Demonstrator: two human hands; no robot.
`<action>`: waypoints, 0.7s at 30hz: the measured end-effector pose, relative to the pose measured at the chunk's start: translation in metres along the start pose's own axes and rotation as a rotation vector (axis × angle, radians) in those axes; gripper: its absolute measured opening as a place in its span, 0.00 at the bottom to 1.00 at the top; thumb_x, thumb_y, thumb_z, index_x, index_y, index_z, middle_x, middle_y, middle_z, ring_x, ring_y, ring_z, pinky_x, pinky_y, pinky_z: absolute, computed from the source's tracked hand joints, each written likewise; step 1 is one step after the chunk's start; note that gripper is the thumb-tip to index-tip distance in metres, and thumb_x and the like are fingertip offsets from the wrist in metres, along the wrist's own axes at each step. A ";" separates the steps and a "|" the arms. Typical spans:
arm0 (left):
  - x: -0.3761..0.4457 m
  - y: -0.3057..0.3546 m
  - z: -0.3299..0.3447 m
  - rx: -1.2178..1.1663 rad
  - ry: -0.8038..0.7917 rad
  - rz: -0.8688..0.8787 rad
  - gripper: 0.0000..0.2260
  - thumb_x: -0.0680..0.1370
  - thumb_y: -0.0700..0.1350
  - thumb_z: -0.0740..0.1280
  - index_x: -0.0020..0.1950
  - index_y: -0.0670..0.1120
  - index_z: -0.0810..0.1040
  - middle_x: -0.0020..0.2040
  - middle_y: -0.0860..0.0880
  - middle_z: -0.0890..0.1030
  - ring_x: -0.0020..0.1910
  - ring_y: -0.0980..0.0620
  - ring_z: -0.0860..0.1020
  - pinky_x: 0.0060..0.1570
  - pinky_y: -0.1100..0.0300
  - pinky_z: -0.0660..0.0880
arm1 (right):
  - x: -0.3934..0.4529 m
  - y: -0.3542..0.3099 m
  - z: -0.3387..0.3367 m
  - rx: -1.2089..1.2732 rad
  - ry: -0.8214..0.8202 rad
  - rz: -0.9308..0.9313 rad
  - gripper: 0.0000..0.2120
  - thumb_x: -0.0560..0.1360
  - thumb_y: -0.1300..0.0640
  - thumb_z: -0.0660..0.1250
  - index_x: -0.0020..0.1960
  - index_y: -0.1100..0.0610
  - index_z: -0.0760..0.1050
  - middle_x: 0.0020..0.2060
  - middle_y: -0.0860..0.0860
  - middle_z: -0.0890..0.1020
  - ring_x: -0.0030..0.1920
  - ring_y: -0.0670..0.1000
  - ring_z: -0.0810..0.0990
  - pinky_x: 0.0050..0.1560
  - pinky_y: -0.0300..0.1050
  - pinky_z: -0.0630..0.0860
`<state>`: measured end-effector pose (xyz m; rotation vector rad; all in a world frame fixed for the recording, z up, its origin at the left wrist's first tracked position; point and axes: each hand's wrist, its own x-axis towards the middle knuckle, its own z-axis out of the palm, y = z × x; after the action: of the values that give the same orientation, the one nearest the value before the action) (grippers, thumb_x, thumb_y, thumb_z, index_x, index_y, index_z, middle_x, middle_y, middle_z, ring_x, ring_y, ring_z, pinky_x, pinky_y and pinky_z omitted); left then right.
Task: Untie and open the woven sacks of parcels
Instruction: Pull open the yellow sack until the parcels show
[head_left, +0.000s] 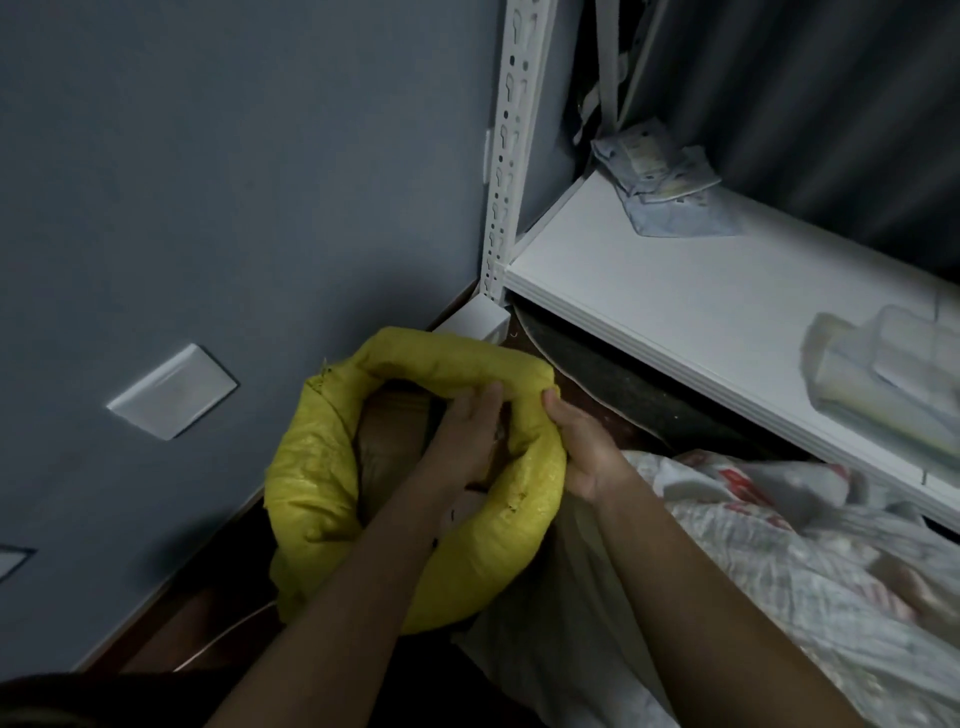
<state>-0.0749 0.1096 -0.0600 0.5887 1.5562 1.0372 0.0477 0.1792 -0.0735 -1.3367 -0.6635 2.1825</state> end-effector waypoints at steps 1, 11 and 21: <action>0.003 -0.002 0.002 0.026 -0.039 0.005 0.29 0.76 0.63 0.61 0.73 0.52 0.62 0.67 0.48 0.72 0.65 0.48 0.72 0.65 0.45 0.69 | 0.006 0.005 0.001 0.000 0.014 0.011 0.15 0.79 0.54 0.61 0.59 0.65 0.75 0.52 0.64 0.81 0.51 0.60 0.80 0.53 0.56 0.77; 0.017 -0.019 0.025 0.407 0.246 0.311 0.24 0.77 0.40 0.63 0.73 0.48 0.66 0.64 0.47 0.76 0.62 0.51 0.74 0.65 0.51 0.70 | 0.001 0.030 -0.037 -1.013 0.304 -0.674 0.12 0.78 0.48 0.59 0.40 0.47 0.79 0.42 0.53 0.79 0.47 0.52 0.75 0.51 0.43 0.69; -0.023 -0.012 0.000 -0.092 -0.022 0.085 0.14 0.79 0.39 0.62 0.62 0.53 0.76 0.59 0.53 0.79 0.56 0.57 0.77 0.54 0.63 0.75 | -0.021 0.056 -0.008 -0.223 0.168 -0.337 0.12 0.80 0.61 0.60 0.61 0.56 0.76 0.53 0.57 0.82 0.54 0.56 0.81 0.56 0.53 0.79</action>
<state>-0.0669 0.0852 -0.0588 0.6045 1.4662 1.1561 0.0545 0.1248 -0.0977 -1.3832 -1.0076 1.7495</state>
